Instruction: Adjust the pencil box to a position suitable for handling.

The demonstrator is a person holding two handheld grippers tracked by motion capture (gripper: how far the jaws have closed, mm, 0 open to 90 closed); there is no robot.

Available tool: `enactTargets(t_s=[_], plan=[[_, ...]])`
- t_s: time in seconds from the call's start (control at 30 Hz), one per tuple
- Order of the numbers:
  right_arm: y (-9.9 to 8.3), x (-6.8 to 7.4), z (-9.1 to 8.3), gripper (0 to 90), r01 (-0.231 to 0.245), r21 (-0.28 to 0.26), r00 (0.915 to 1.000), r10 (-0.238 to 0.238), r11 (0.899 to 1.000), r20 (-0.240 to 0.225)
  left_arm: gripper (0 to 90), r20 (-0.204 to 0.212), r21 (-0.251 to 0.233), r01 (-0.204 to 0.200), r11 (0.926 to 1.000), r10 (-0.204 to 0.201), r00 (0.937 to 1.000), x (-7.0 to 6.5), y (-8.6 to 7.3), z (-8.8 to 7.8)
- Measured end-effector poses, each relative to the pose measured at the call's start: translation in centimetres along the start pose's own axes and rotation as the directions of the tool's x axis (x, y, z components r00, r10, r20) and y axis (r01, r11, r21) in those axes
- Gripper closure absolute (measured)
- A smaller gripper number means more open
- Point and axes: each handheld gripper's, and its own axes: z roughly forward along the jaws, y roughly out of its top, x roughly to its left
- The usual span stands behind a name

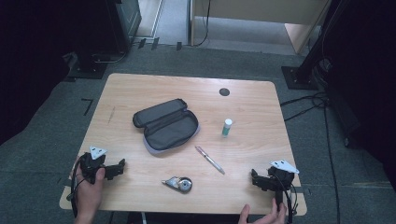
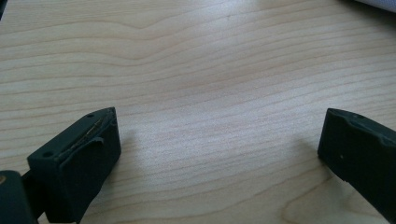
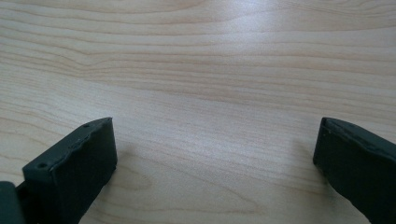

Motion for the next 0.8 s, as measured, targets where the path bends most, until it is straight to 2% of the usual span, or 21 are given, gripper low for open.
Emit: enactTargets(t_s=[0.23, 0.4, 0.7, 0.8], plan=[[0.0, 0.0, 0.0, 0.0, 0.0, 0.0, 1.0, 0.0, 1.0, 0.0, 0.0, 0.0, 0.0, -0.001, 1.0, 0.001, 1.0, 0.01, 0.01, 0.0], [0.0, 0.0, 0.0, 0.0, 0.0, 0.0, 1.0, 0.0, 1.0, 0.0, 0.0, -0.018, 0.0, 0.022, 0.9998, -0.022, 0.9996, 0.0, 0.02, 0.01], [0.0, 0.0, 0.0, 0.0, 0.0, 0.0, 1.0, 0.0, 1.0, 0.0, 0.0, -0.023, -0.001, 0.025, 0.9997, -0.025, 0.9994, -0.01, -0.01, -0.01], [0.01, 0.02, -0.01, 0.0, -0.003, 0.001, 1.0, 0.003, 1.0, -0.001, 0.0, -0.04, -0.003, 0.044, 0.999, -0.044, 0.9982, -0.22, -0.06, -0.05]])
